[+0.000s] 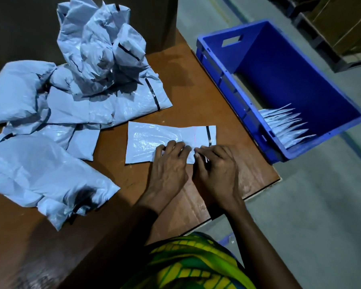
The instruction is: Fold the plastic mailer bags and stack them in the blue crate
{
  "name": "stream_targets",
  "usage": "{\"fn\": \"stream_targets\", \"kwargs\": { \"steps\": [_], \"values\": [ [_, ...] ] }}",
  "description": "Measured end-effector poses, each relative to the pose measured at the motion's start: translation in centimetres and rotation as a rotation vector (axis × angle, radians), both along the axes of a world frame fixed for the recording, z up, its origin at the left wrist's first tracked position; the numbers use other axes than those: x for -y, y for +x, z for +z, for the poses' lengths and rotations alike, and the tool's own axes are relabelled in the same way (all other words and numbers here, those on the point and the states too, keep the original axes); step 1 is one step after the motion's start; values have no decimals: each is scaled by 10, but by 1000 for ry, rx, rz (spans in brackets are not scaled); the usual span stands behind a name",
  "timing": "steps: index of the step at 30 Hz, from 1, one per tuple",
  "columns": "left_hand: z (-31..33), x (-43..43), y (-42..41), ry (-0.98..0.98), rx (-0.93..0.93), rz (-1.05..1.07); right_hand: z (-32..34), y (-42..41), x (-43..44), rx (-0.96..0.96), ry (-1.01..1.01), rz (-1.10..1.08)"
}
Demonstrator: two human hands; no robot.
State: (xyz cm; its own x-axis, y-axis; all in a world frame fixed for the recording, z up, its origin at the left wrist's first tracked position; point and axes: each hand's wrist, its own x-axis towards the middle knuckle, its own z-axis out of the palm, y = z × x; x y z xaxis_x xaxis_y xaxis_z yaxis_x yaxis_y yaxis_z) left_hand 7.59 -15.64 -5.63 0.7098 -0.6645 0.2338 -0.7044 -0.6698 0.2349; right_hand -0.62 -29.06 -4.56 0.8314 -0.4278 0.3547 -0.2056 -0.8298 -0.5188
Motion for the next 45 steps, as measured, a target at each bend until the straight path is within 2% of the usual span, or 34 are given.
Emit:
{"fn": "stream_targets", "kwargs": {
  "steps": [4,10,15,18,22,24,27,32,35,38,40,42,45],
  "values": [
    [-4,-4,0,-29,-3,2,15,28,27,56,-44,39],
    [-10,-9,-1,-88,-43,8,-14,36,28,50,-19,9],
    [-7,-9,0,-116,-61,1,7,69,53,-153,-58,73],
    [-8,-12,-1,-95,-98,8,-5,72,31,-112,-54,124],
    [-2,-19,6,-78,-134,-64,-23,62,21,-35,32,86],
    [8,-15,22,-93,-139,-12,-20,63,25,-39,17,85],
    [16,-9,42,14,-72,116,-14,61,25,-86,-19,129],
    [1,-14,46,92,-29,136,-3,46,8,-26,-47,126],
    [-3,-16,46,49,-31,137,8,44,-7,-24,-105,131],
    [-8,-29,41,-158,-4,92,4,37,-12,-65,-168,111],
    [-8,-42,33,-262,46,73,-7,26,-14,-48,-135,93],
    [-8,-51,24,-239,92,72,-14,18,-16,-30,-115,106],
    [-15,-55,13,-194,32,102,-12,19,-19,-68,-155,131]
  ]
}}
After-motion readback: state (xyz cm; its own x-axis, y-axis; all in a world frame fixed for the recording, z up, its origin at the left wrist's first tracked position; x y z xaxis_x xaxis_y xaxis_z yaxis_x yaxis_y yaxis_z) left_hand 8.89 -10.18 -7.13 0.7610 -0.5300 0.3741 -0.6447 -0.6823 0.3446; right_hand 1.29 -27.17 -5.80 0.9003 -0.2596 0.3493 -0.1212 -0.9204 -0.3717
